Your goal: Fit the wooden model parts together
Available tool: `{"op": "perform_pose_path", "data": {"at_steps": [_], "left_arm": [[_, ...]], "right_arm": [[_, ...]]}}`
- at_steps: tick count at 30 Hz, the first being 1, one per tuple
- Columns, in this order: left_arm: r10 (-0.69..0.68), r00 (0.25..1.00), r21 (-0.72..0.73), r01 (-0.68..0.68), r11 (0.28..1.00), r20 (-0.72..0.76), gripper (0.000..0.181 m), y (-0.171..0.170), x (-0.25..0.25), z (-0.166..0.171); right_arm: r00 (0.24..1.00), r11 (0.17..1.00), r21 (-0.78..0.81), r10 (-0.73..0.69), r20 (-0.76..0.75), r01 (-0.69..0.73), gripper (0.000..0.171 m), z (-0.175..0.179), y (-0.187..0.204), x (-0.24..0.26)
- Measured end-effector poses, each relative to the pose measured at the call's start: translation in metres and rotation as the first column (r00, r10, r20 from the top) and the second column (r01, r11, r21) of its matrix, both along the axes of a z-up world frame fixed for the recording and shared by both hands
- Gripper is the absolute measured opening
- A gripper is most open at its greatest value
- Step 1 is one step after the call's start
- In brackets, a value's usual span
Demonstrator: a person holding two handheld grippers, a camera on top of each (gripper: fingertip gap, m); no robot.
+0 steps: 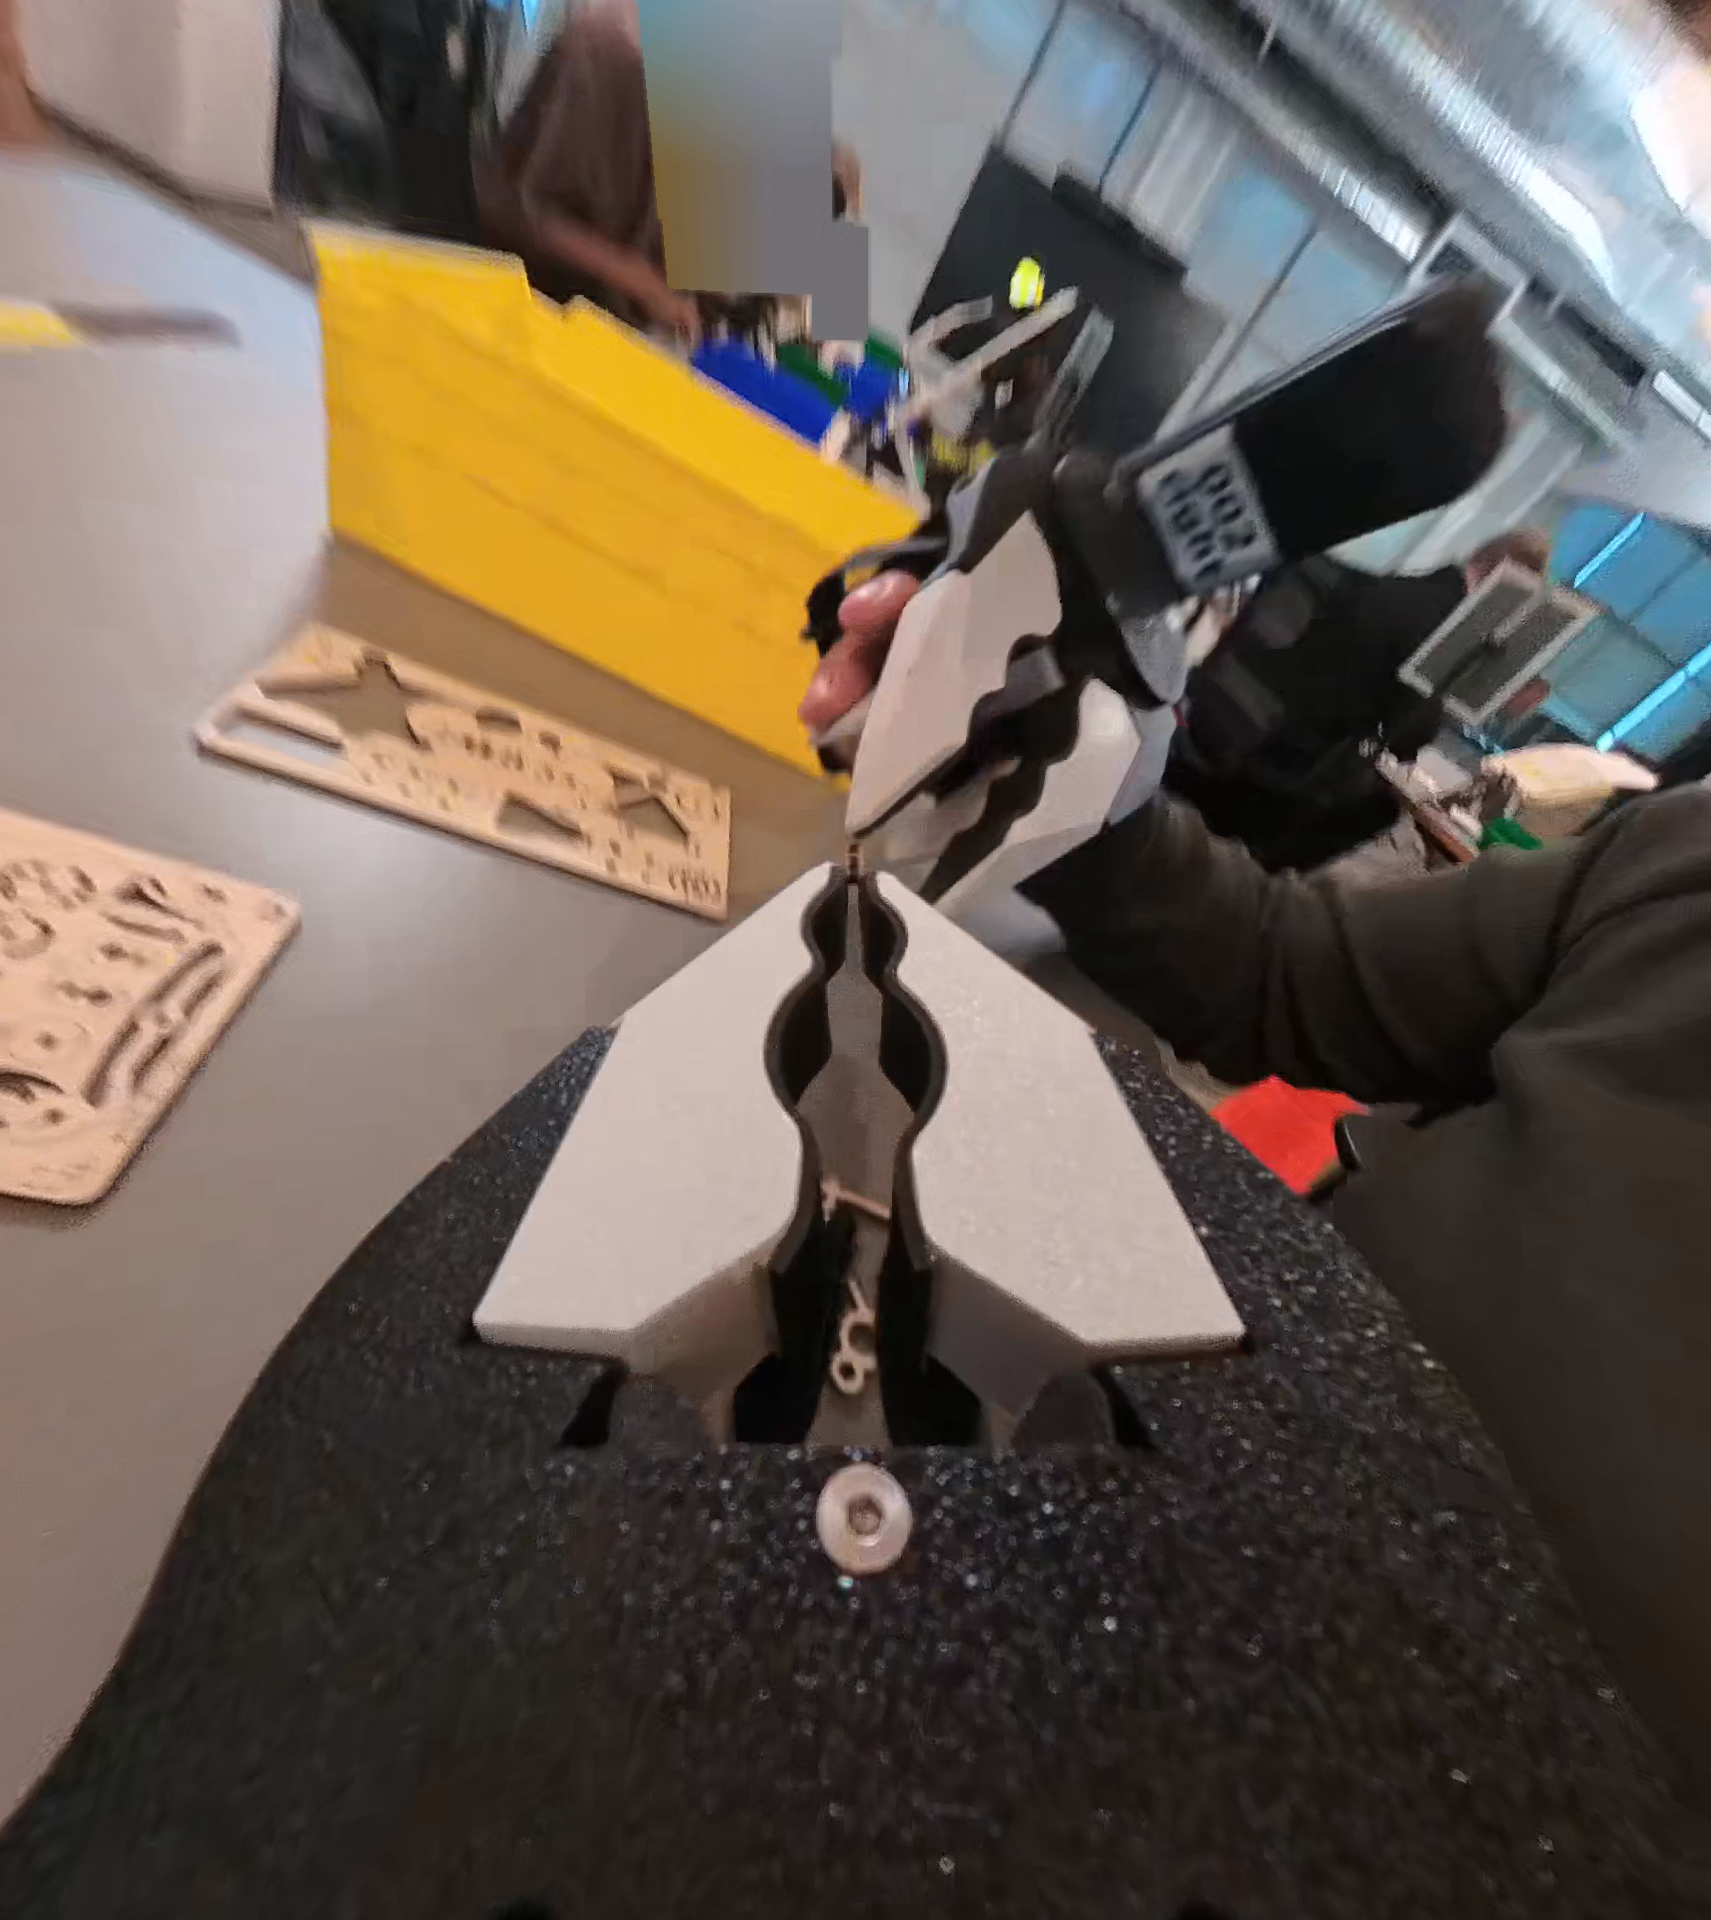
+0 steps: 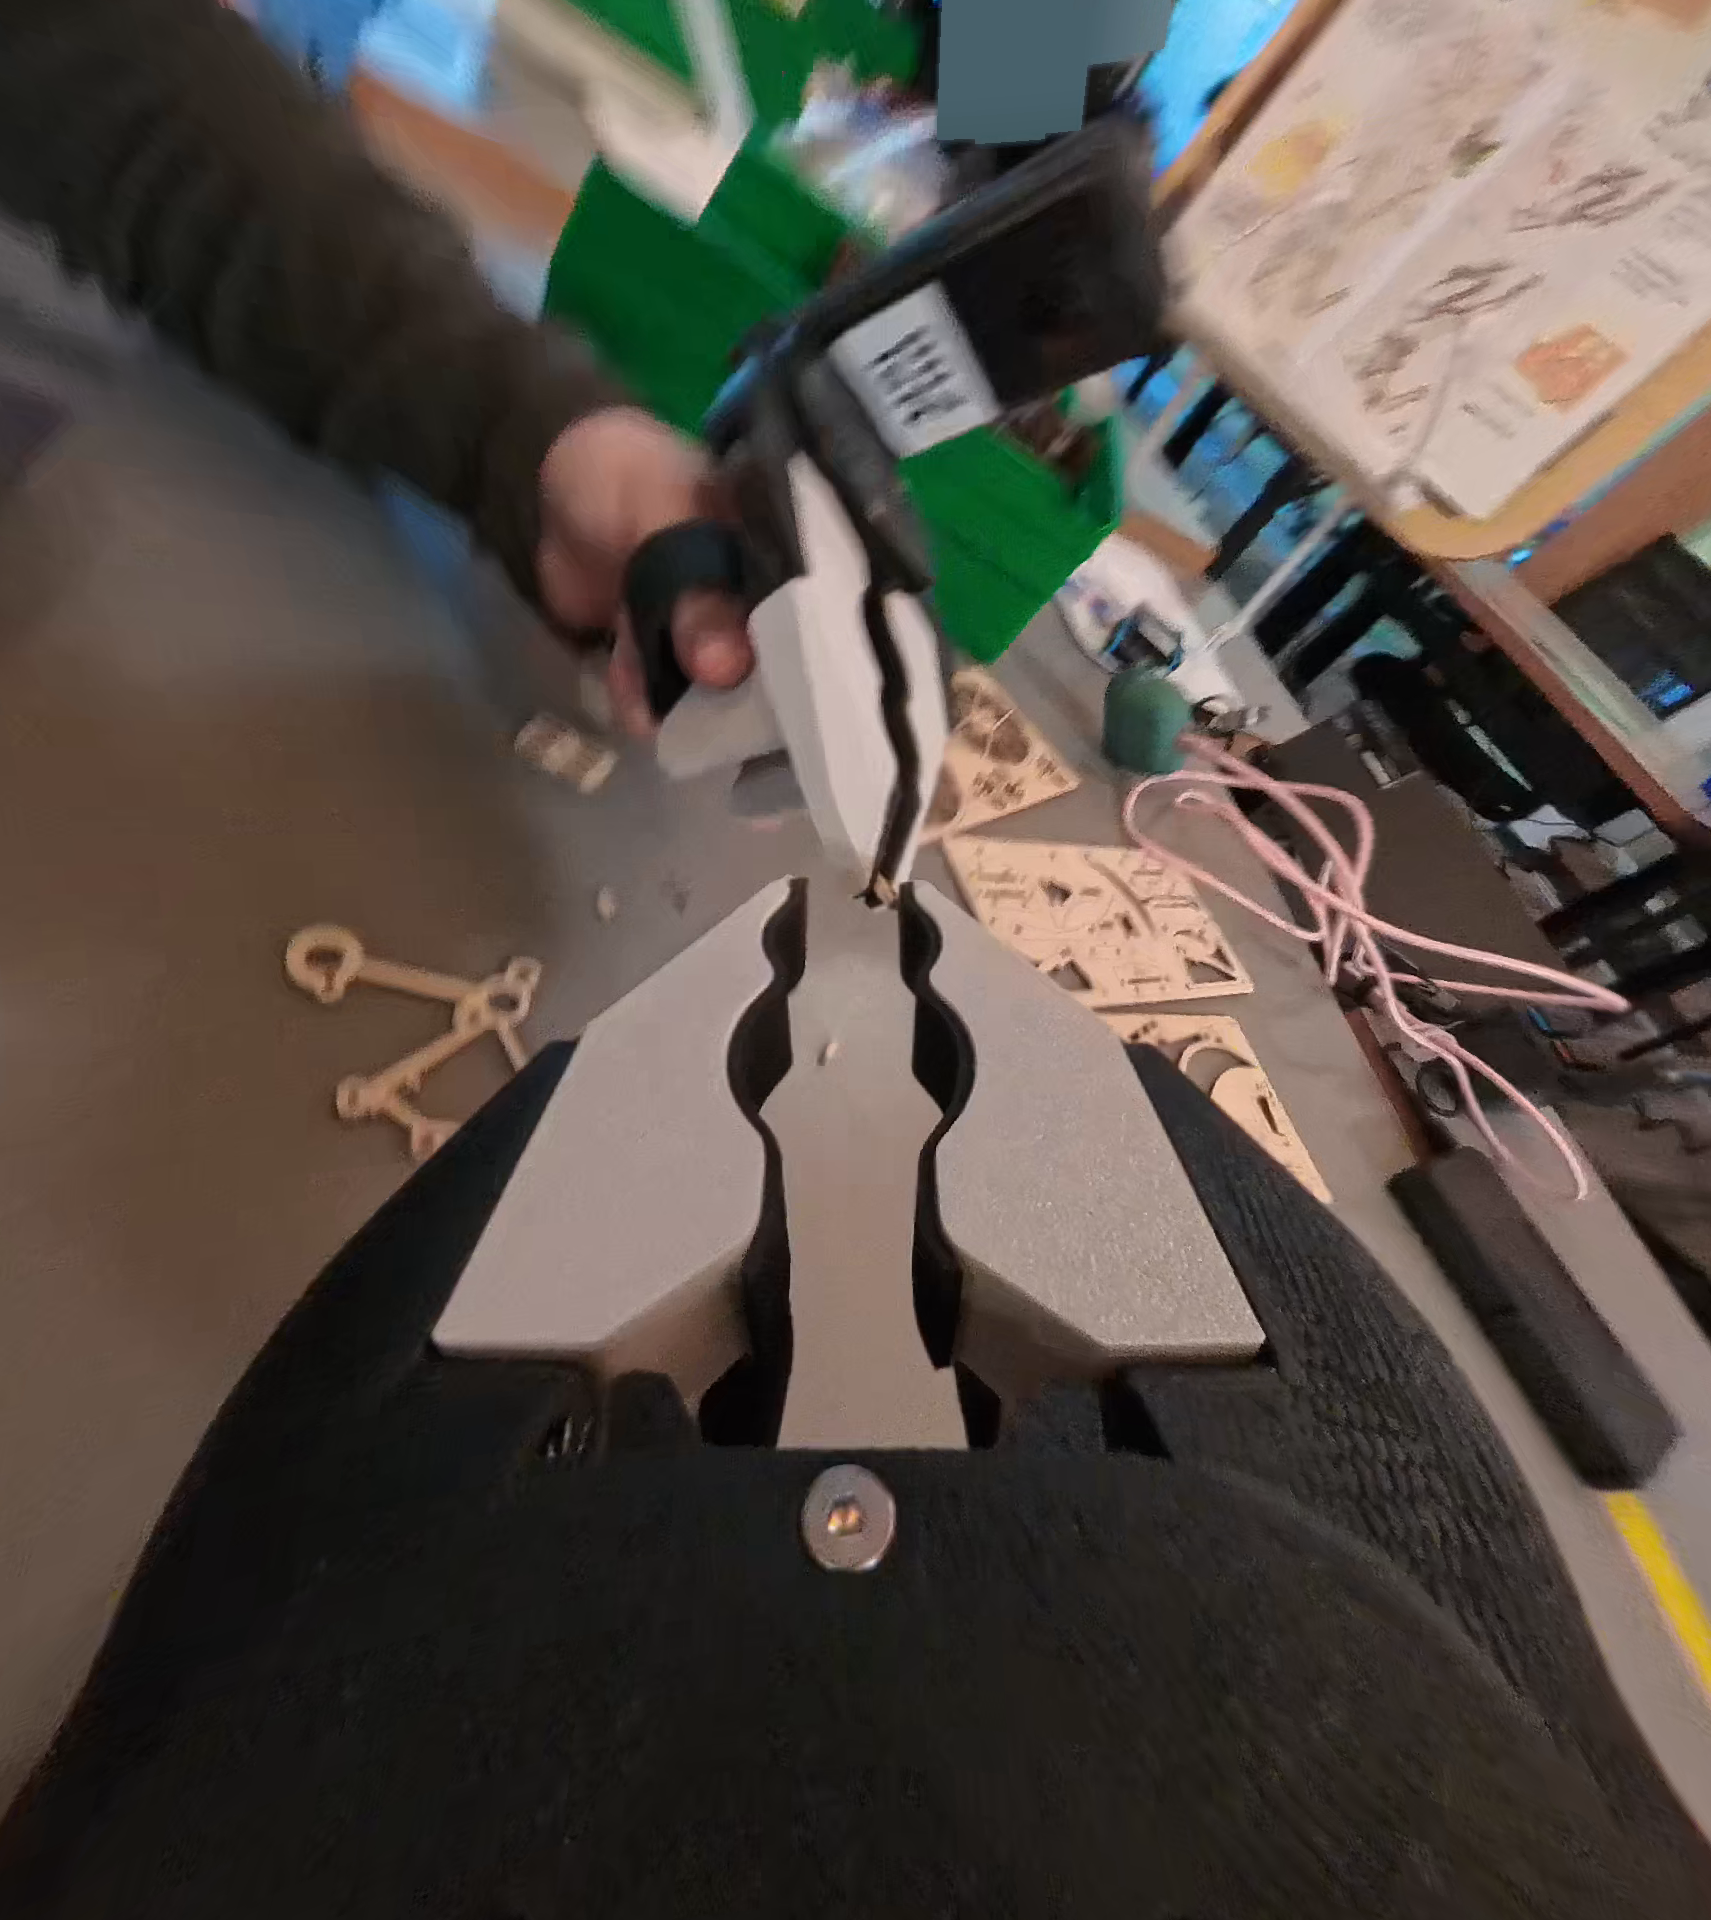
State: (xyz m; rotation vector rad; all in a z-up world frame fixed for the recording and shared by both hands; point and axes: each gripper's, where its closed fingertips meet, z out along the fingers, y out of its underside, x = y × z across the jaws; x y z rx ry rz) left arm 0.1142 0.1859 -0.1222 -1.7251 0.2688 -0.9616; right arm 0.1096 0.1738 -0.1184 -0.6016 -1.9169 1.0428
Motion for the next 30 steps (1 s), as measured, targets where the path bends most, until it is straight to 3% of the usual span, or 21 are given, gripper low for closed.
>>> {"op": "perform_pose_path", "data": {"at_steps": [5, 8, 13, 20, 30], "left_arm": [[0.085, 0.995, 0.296, -0.098, 0.950, 0.058, 0.000, -0.007, -0.011, 0.041], [0.099, 0.994, 0.402, -0.107, 0.909, 0.041, 0.000, -0.014, -0.008, 0.053], [0.081, 0.995, 0.459, -0.099, 0.883, 0.059, 0.000, -0.022, -0.006, 0.063], [0.079, 0.997, 0.533, -0.061, 0.844, -0.012, 0.000, -0.031, 0.006, 0.069], [0.047, 0.995, 0.592, 0.016, 0.806, -0.090, 0.000, -0.042, 0.020, 0.074]], "right_arm": [[0.996, 0.895, -0.446, -0.056, -0.073, 0.018, 0.010, 0.039, 0.004, -0.011], [0.995, 0.838, -0.546, -0.038, -0.094, -0.019, 0.009, 0.046, -0.006, -0.013], [0.982, 0.735, -0.665, 0.006, -0.190, -0.133, 0.005, 0.067, -0.015, -0.004], [0.963, 0.699, -0.677, 0.067, -0.259, -0.231, 0.004, 0.074, -0.024, 0.004], [0.922, 0.770, -0.558, 0.100, -0.374, -0.310, 0.003, 0.080, -0.037, 0.016]]}}
